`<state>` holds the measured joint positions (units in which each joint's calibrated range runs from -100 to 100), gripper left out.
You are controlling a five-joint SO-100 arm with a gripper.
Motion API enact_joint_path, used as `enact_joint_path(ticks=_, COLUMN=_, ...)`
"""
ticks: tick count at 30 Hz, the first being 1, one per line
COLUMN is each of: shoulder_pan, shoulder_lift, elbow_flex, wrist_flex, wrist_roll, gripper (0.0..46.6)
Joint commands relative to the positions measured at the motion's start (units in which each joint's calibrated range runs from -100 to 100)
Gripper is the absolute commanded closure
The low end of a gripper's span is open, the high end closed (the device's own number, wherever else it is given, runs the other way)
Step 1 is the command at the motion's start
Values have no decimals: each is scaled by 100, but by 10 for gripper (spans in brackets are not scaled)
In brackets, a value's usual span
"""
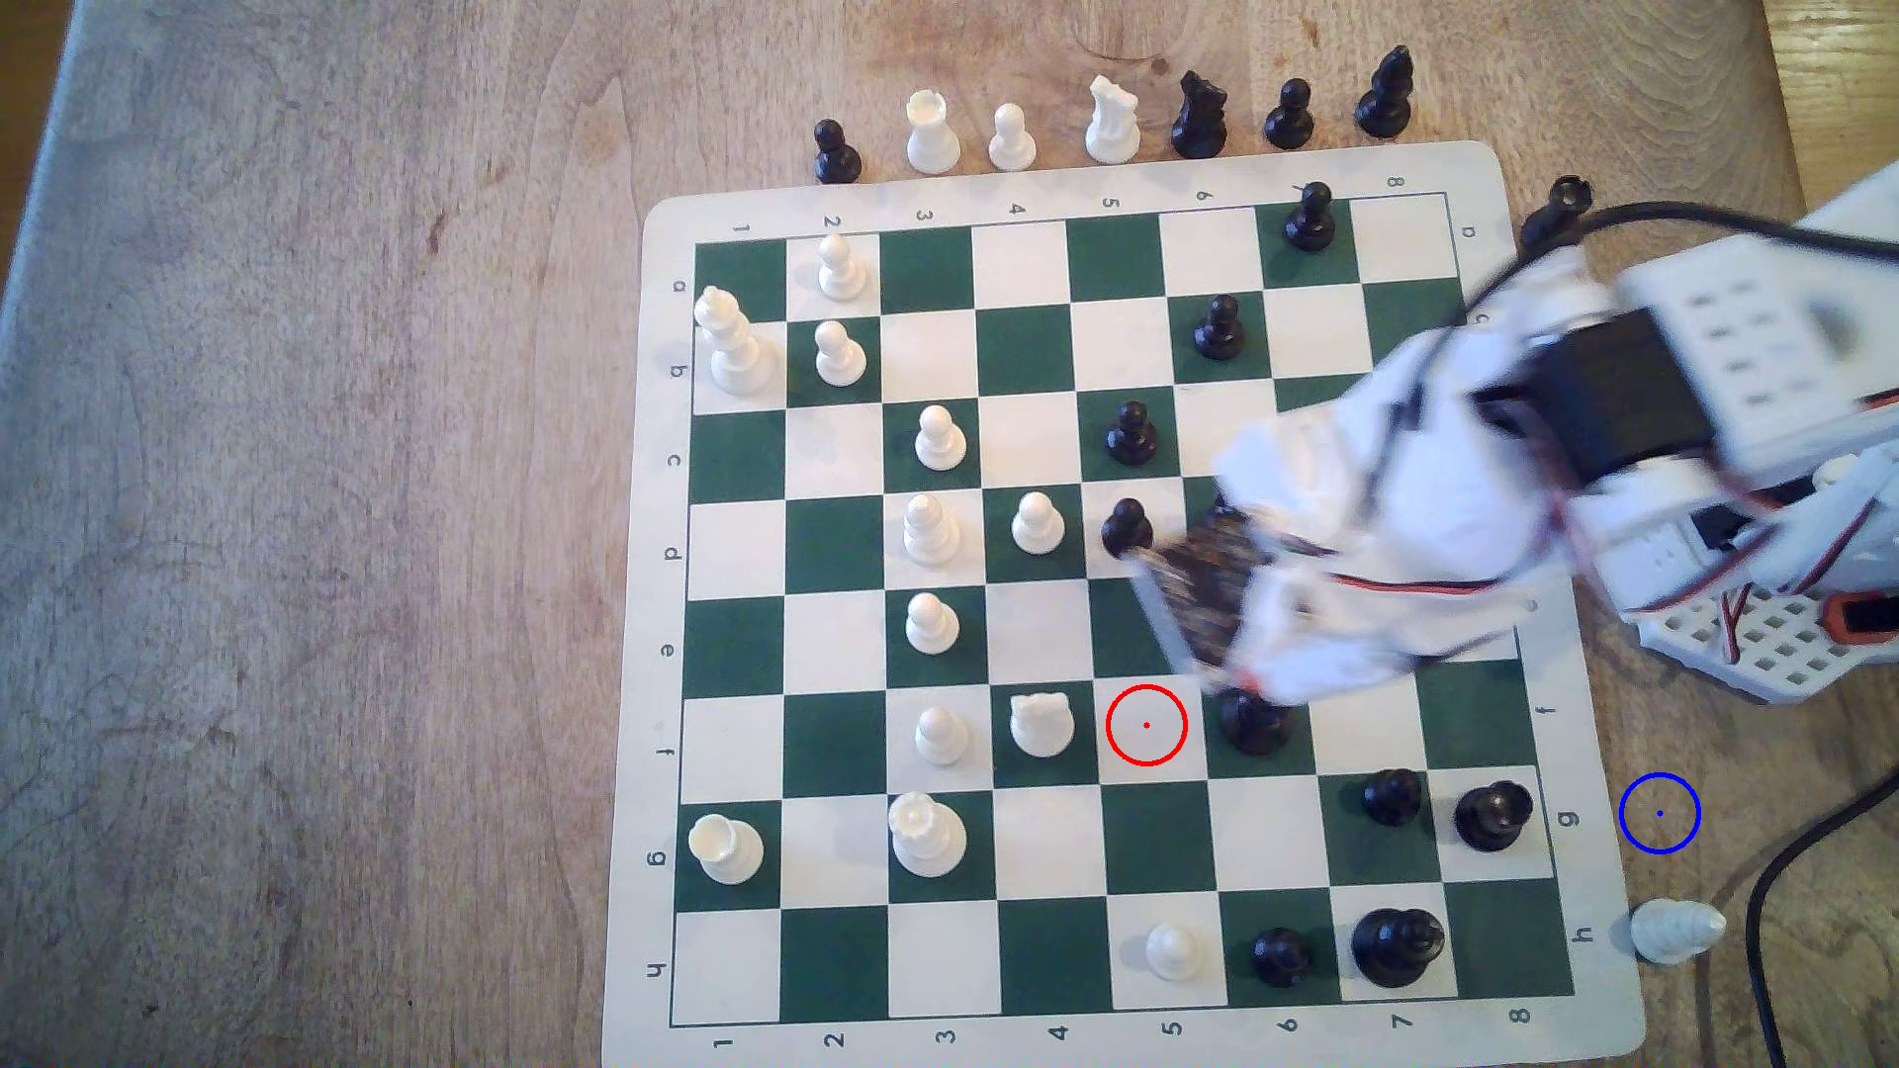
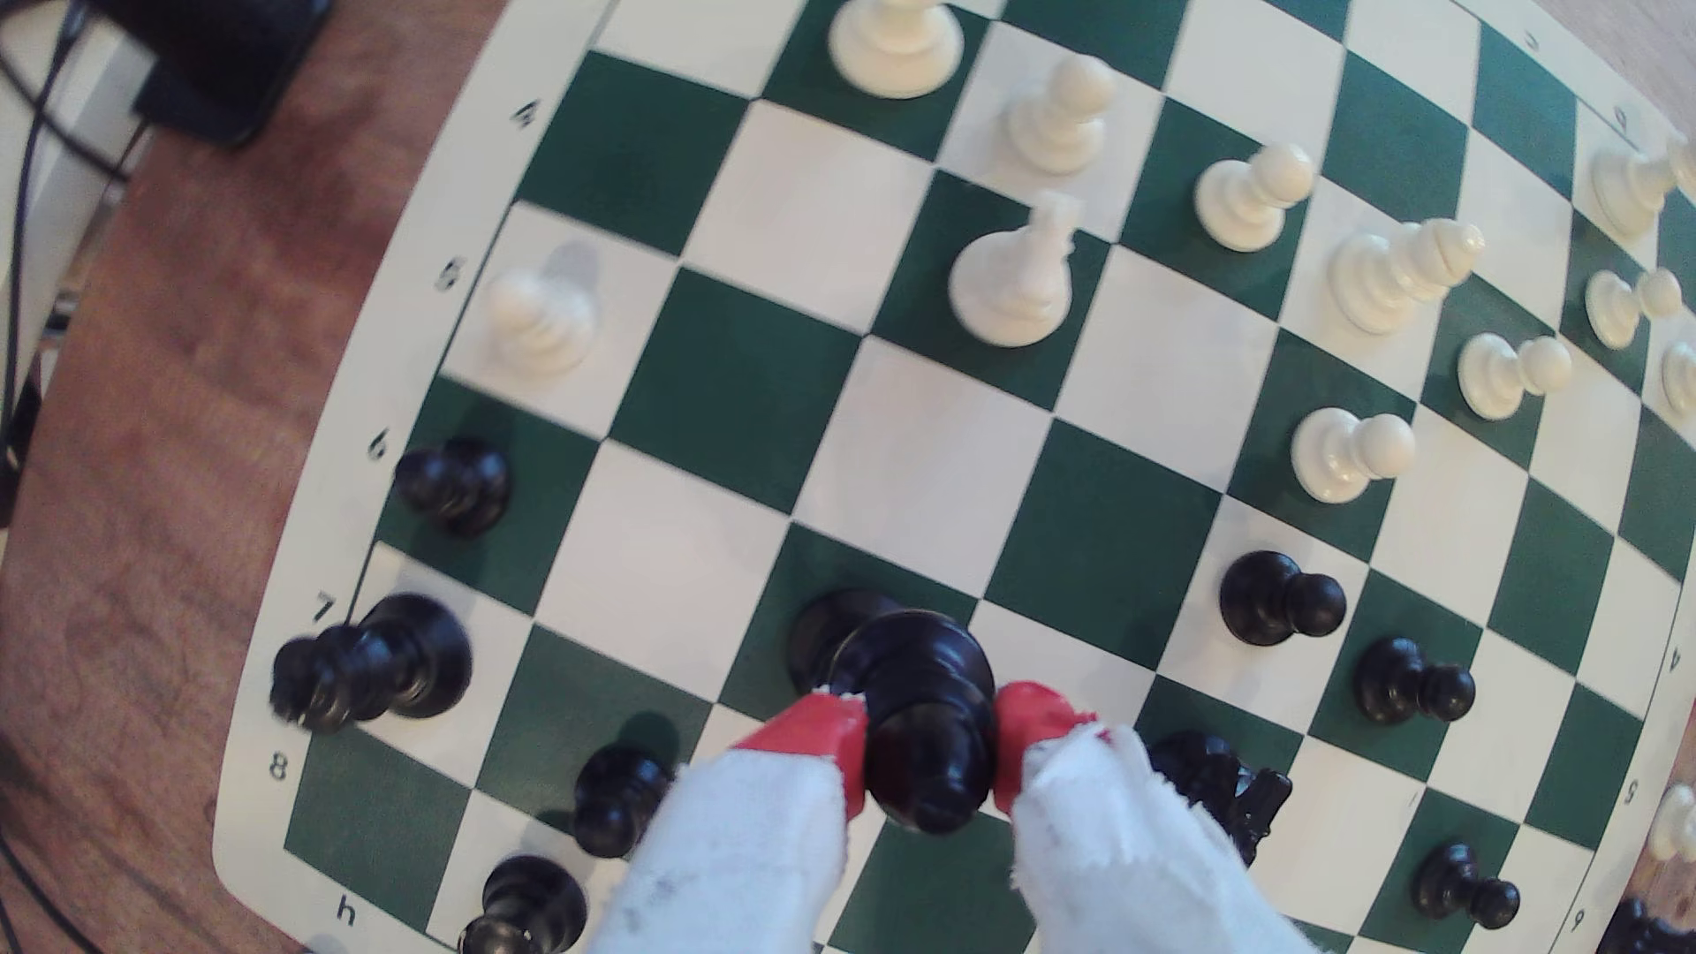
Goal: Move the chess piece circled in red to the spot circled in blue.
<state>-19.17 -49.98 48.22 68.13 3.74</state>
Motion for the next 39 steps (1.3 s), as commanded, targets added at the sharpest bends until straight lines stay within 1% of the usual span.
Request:
enact_joint_path(ticks=1, shoulder_pan=-394, shoulder_lift=-1632, elbow_flex=392, wrist_flex=362, wrist_roll=176, gripper=464)
enact_joint_path(ticks=4, shoulder_pan=-699, shoulder_lift=-2014, elbow_flex=627, wrist_flex=575, wrist_roll=176, gripper=464)
enact_joint_path(ticks=5, shoulder_pan=-934, shoulder_lift=-2235, elbow_flex=709, wrist_flex=673, wrist_roll=166, gripper=464)
enact_joint_path(ticks=9, shoulder_pan=-1505, shoulder_lift=-2651, elbow_flex=664, wrist_flex=1082, wrist_roll=137, gripper=464)
enact_joint_path(ticks=13, shoulder_pan=-2138, shoulder_lift=-3118, elbow_flex=754, wrist_flex=1476, wrist_roll=0, gripper=464)
enact_joint_path(ticks=15, shoulder_pan=-2216, shoulder_lift=-3262, elbow_flex=863, wrist_flex=1574, wrist_roll=5, gripper=464)
enact_joint_path(ticks=17, shoulder_pan=-2248, shoulder_lift=-3423, elbow_flex=1008, wrist_flex=1738, wrist_roll=59, gripper=464)
enact_joint_path(ticks=18, shoulder_pan=-2396, shoulder_lift=-3559, elbow_flex=1117, wrist_flex=1967, wrist_roll=73, gripper=464)
enact_joint_path(ticks=20, shoulder_pan=-2647, shoulder_lift=-3627, elbow_flex=1126, wrist_flex=2164, wrist_roll=20, gripper=464)
enact_joint_path(ticks=22, shoulder_pan=-2983, shoulder_lift=-3686, elbow_flex=1126, wrist_flex=2327, wrist_roll=-107, gripper=464)
enact_joint_path(ticks=25, shoulder_pan=-3124, shoulder_lift=-3805, elbow_flex=1226, wrist_flex=2507, wrist_roll=-117, gripper=464)
enact_joint_path(ticks=27, shoulder_pan=-3343, shoulder_lift=-3797, elbow_flex=1316, wrist_flex=2655, wrist_roll=-103, gripper=464)
enact_joint_path(ticks=30, shoulder_pan=-3499, shoulder_lift=-3720, elbow_flex=1507, wrist_flex=2565, wrist_roll=-63, gripper=464)
enact_joint_path(ticks=31, shoulder_pan=-3632, shoulder_lift=-3669, elbow_flex=1679, wrist_flex=2434, wrist_roll=-54, gripper=463)
enact_joint_path(ticks=39, shoulder_pan=-3851, shoulder_lift=-3678, elbow_flex=2295, wrist_flex=2000, wrist_roll=-24, gripper=464)
